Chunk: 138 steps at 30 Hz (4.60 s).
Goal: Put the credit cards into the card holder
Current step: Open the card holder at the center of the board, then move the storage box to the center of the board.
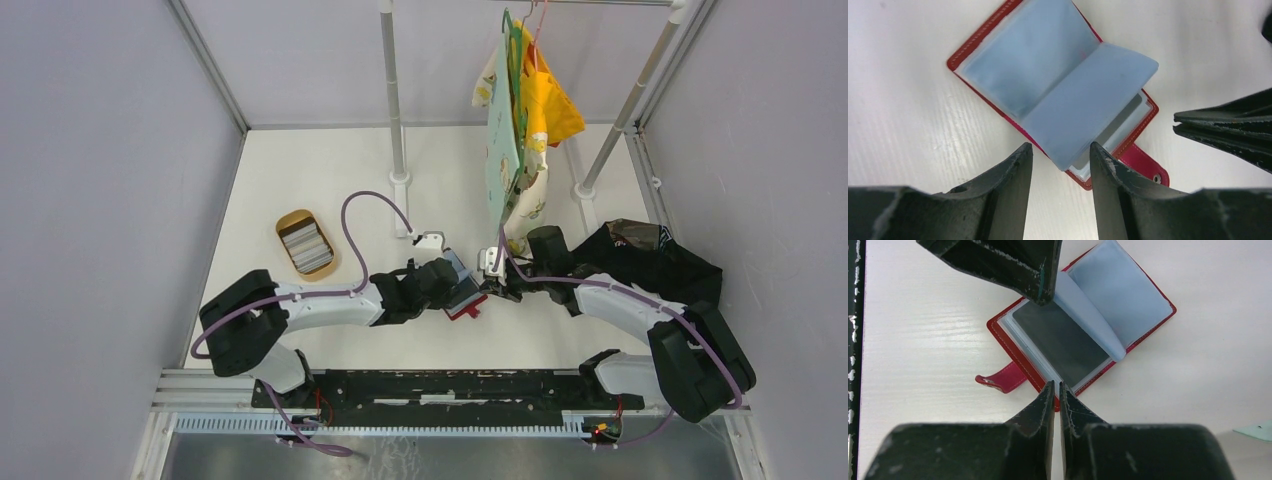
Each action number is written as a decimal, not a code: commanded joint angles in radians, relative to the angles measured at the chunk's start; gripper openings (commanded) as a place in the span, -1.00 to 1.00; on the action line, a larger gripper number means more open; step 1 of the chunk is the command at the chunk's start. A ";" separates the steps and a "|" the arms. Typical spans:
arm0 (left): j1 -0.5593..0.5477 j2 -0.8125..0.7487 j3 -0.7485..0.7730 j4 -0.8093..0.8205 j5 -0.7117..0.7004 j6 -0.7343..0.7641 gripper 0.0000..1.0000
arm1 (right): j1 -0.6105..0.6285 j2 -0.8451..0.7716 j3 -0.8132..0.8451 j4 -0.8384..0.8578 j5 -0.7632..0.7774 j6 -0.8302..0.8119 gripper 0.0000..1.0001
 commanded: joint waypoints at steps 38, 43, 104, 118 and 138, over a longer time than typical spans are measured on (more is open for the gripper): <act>0.418 0.242 0.240 -0.035 0.439 0.284 0.23 | 0.003 0.008 0.068 -0.109 -0.091 -0.113 -0.71; 0.417 0.216 0.278 -0.063 0.464 0.358 0.22 | 0.002 0.005 0.071 -0.117 -0.093 -0.119 -0.70; 0.134 -0.405 -0.116 -0.023 0.050 0.092 -0.12 | 0.303 0.042 0.074 -0.423 0.180 -0.651 -0.89; 0.373 -0.627 -0.164 -0.142 -0.239 0.139 0.62 | 0.226 -0.067 0.139 -0.447 0.018 -0.533 -0.78; 1.067 -0.388 -0.185 -0.131 0.135 0.095 0.68 | 0.226 -0.091 0.130 -0.436 -0.008 -0.521 -0.71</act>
